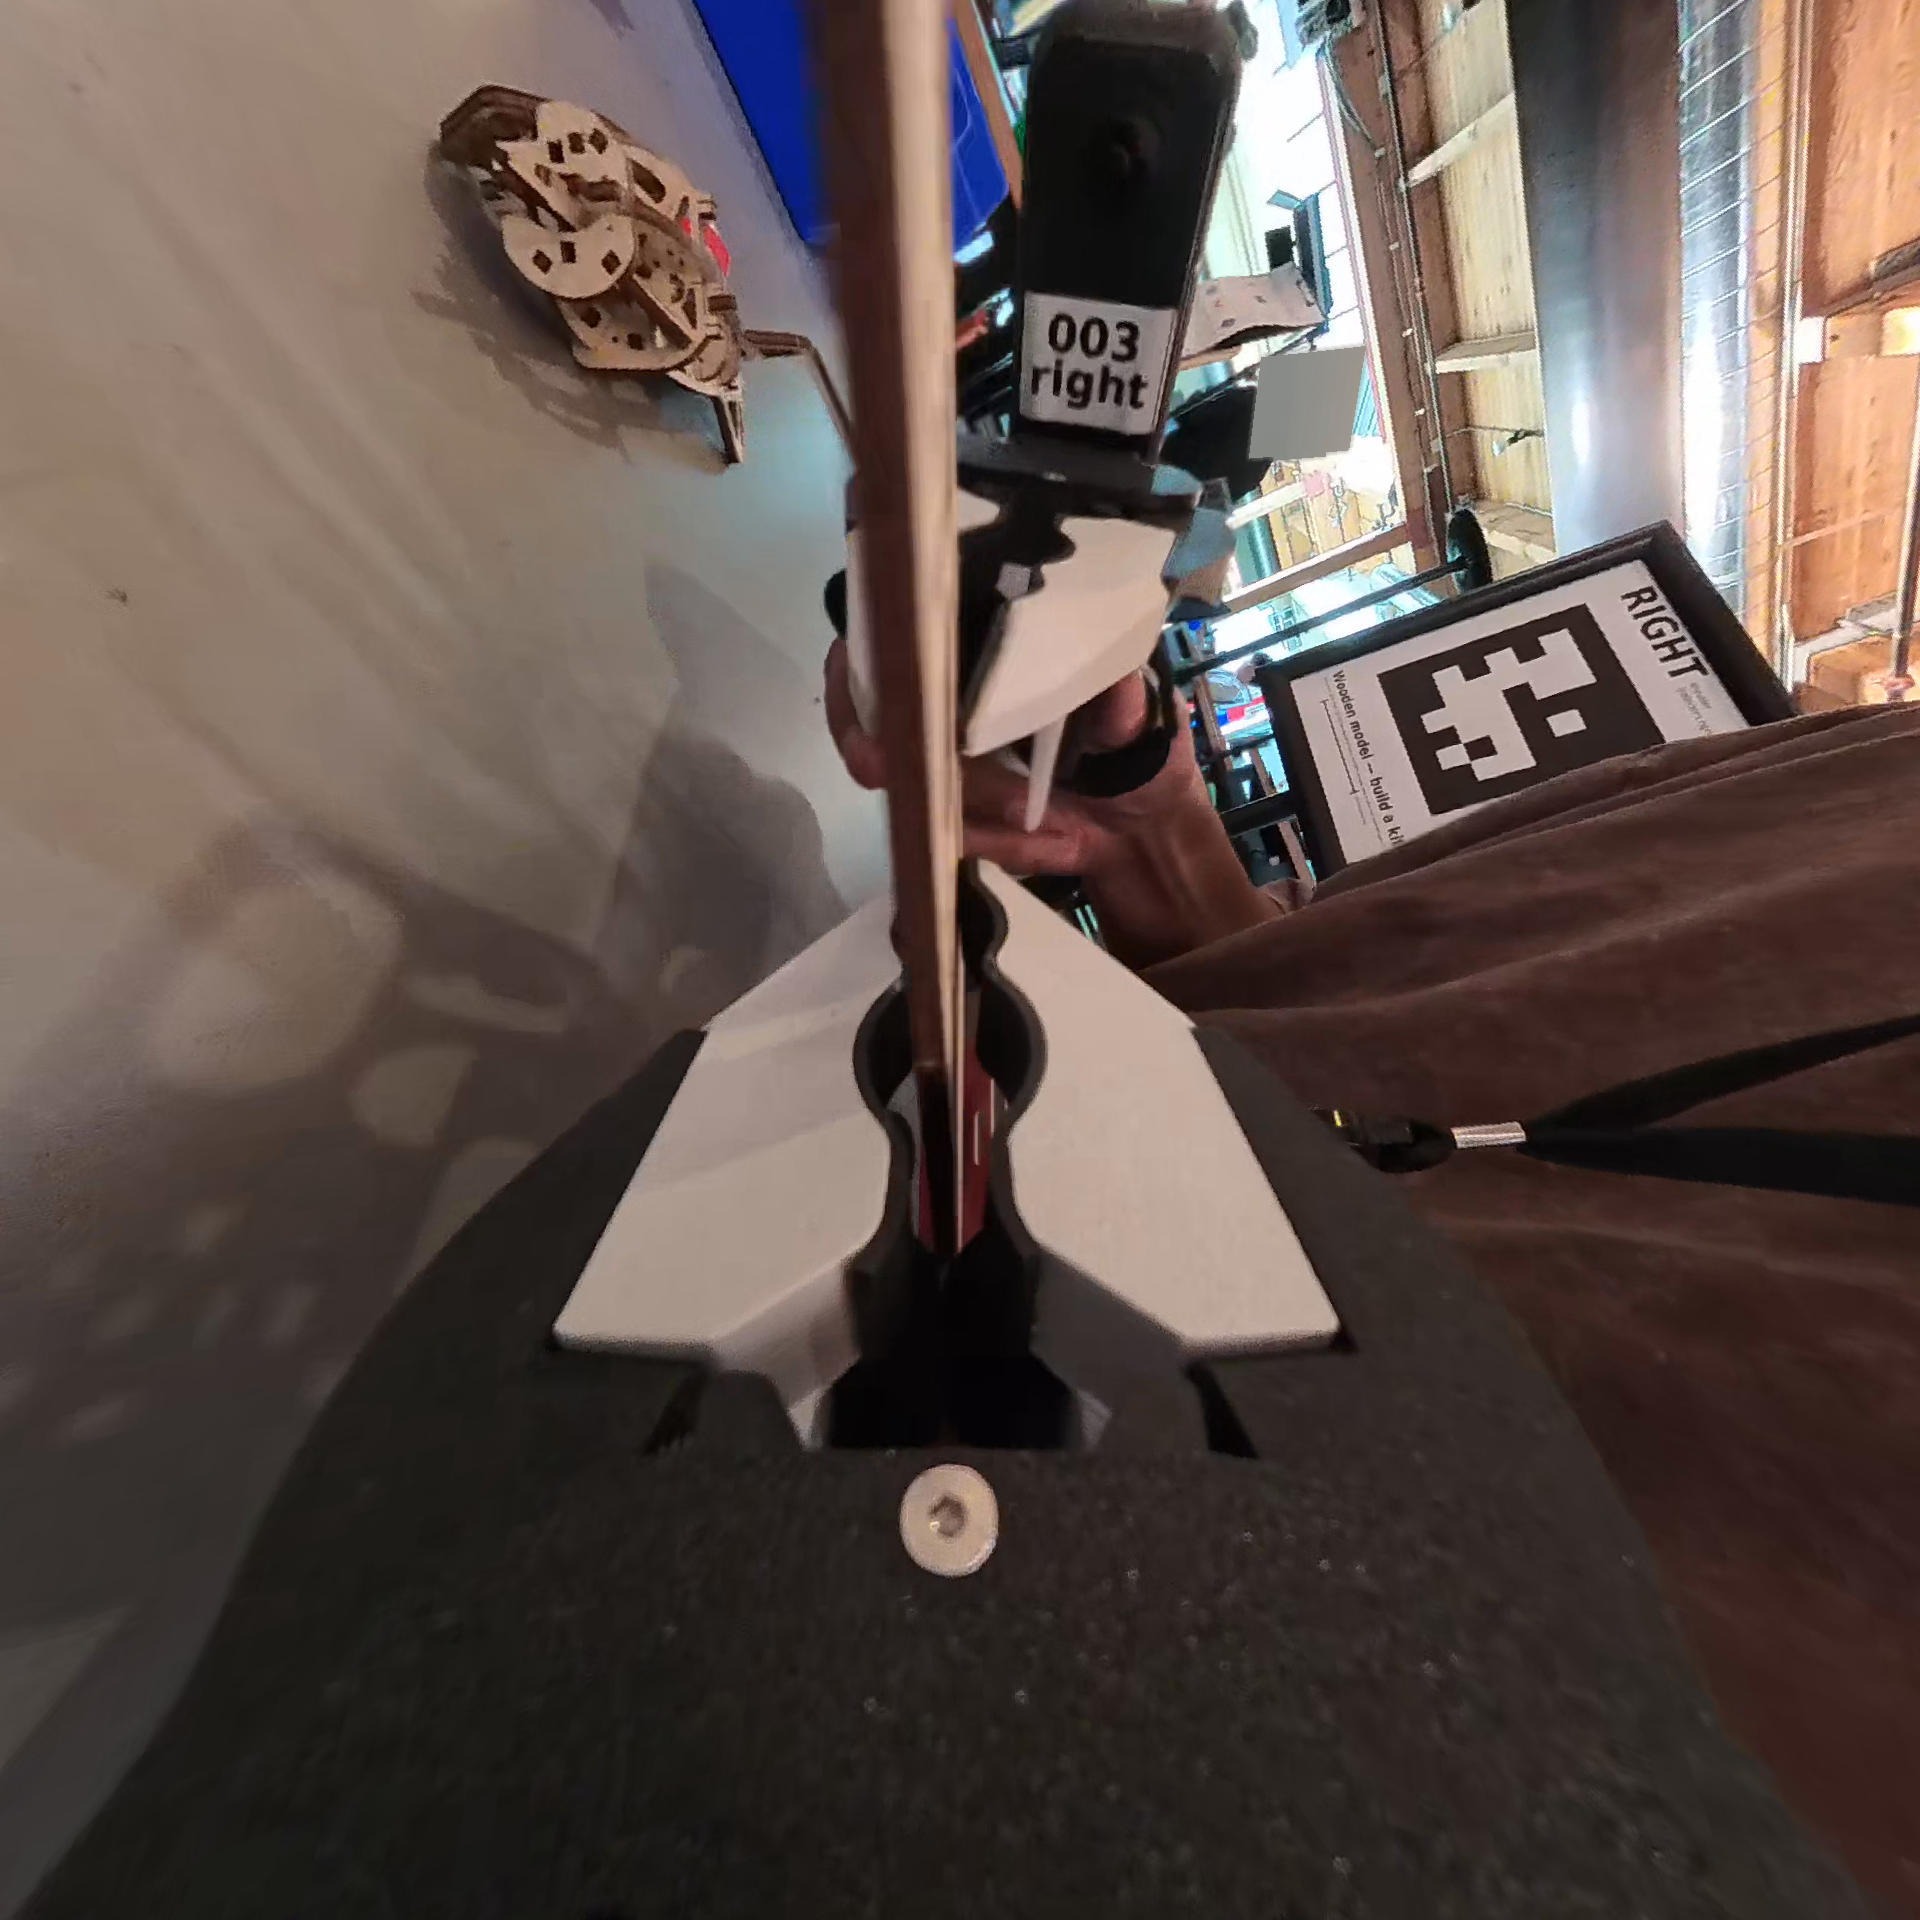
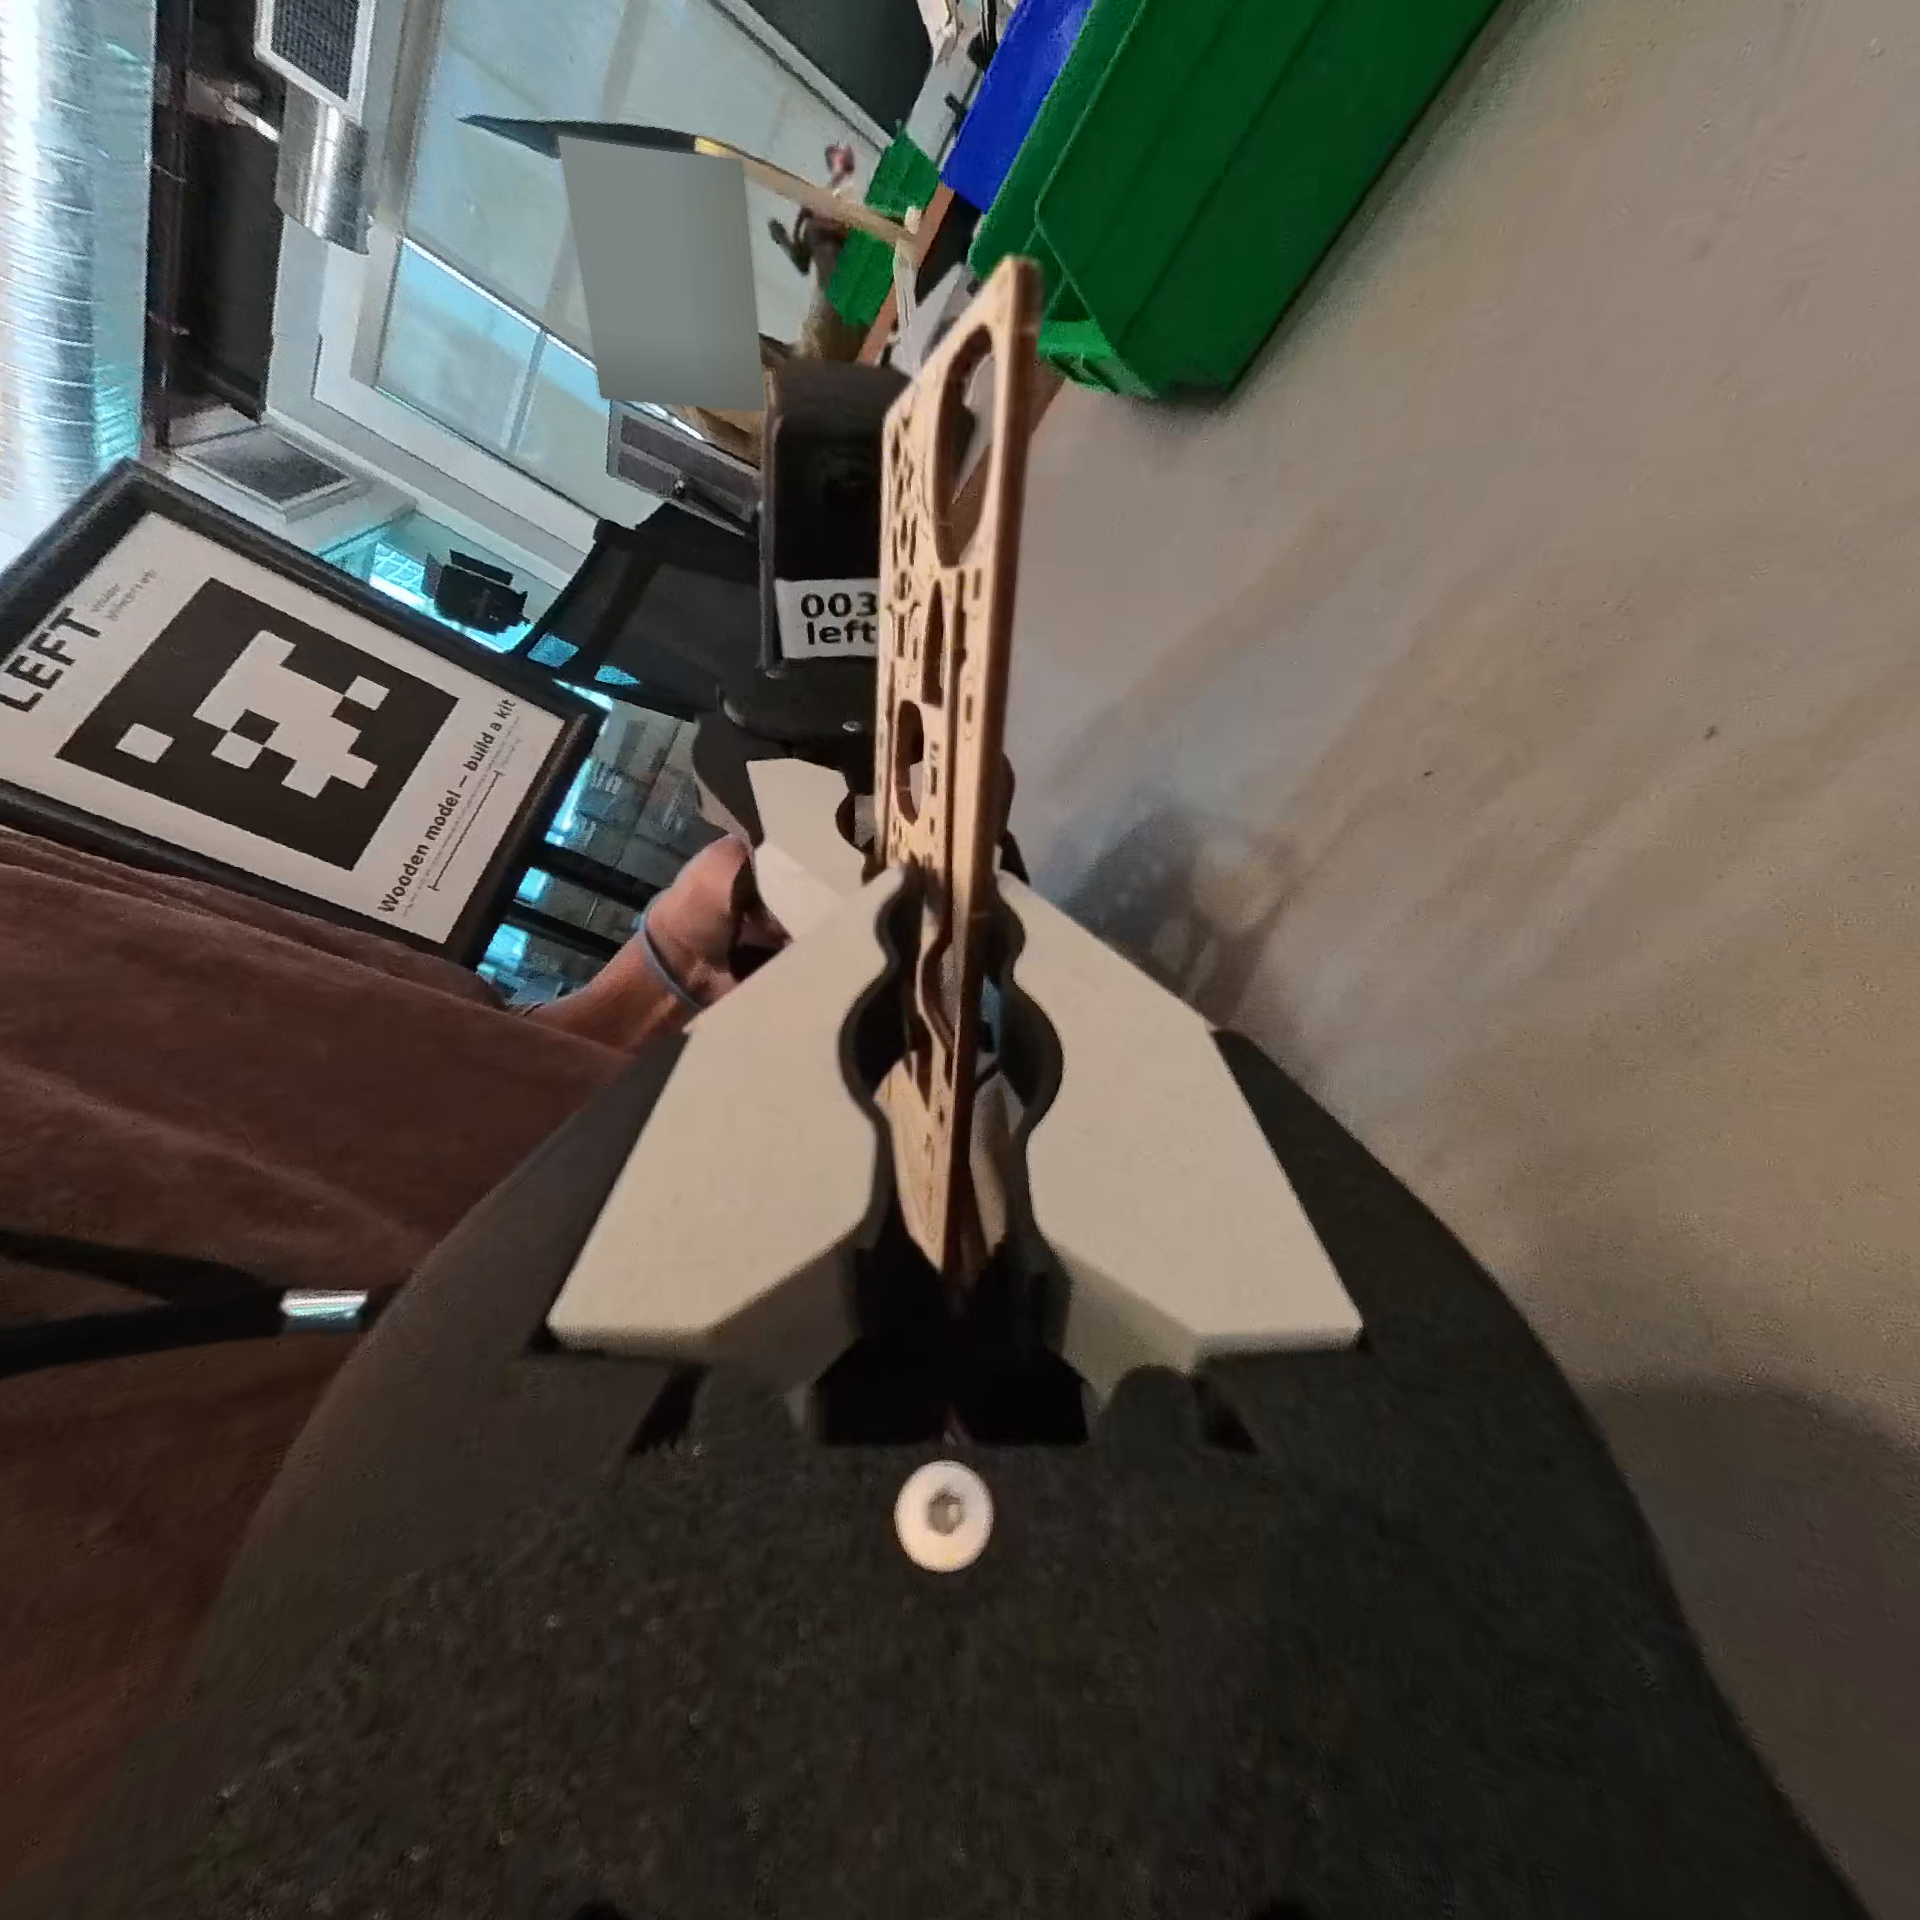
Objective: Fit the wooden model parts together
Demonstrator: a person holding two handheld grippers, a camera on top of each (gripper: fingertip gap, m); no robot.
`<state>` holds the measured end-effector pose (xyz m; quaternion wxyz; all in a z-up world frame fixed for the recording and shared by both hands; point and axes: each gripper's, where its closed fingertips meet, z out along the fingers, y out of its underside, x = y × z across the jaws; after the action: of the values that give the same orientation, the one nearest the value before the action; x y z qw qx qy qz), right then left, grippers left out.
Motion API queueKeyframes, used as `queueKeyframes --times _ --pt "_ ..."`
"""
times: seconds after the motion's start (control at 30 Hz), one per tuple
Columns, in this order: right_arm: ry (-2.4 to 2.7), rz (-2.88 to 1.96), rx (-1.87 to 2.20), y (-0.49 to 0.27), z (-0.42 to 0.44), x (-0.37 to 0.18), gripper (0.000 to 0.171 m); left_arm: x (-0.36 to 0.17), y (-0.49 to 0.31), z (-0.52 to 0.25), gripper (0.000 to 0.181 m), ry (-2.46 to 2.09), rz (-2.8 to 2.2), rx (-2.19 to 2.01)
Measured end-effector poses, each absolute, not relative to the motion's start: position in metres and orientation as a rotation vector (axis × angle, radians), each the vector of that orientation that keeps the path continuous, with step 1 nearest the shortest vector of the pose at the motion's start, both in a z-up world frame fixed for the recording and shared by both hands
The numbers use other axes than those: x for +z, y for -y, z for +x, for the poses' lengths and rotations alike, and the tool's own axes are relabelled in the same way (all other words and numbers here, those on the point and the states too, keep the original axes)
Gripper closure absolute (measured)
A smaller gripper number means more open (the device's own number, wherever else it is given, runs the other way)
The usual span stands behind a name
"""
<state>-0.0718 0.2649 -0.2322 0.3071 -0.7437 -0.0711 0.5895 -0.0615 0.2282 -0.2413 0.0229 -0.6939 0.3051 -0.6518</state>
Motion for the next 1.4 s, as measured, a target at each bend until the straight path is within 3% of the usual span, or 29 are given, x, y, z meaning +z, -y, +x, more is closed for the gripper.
queueKeyframes --times 0.2,0.4,0.5,0.67,1.0,1.1,1.27,1.4 --pt "0.172 -1.977 1.54 -0.263 -0.073 -0.243 0.164 -0.251 -0.228 -0.066 0.18 -1.016 -2.181 -1.884" --pt "0.316 -2.106 1.18 -0.266 -0.07 -0.264 0.166 -0.266 -0.224 -0.064 0.179 -1.099 -2.22 -1.732" --pt "0.236 -2.04 1.331 -0.264 -0.071 -0.248 0.168 -0.262 -0.23 -0.065 0.18 -1.043 -2.205 -1.855" --pt "0.256 -2.089 1.32 -0.269 -0.063 -0.252 0.149 -0.256 -0.228 -0.063 0.18 -1.034 -2.181 -1.901" --pt "0.066 -1.916 1.658 -0.278 -0.062 -0.225 0.13 -0.243 -0.214 -0.061 0.18 -1.035 -2.147 -2.093" --pt "0.014 -1.898 1.685 -0.282 -0.066 -0.224 0.135 -0.249 -0.208 -0.059 0.18 -1.065 -2.185 -2.075" --pt "0.056 -1.94 1.596 -0.279 -0.071 -0.23 0.161 -0.254 -0.2 -0.056 0.18 -1.111 -2.213 -2.058" --pt "0.035 -1.919 1.626 -0.277 -0.07 -0.227 0.169 -0.261 -0.208 -0.056 0.173 -1.105 -2.243 -1.975"
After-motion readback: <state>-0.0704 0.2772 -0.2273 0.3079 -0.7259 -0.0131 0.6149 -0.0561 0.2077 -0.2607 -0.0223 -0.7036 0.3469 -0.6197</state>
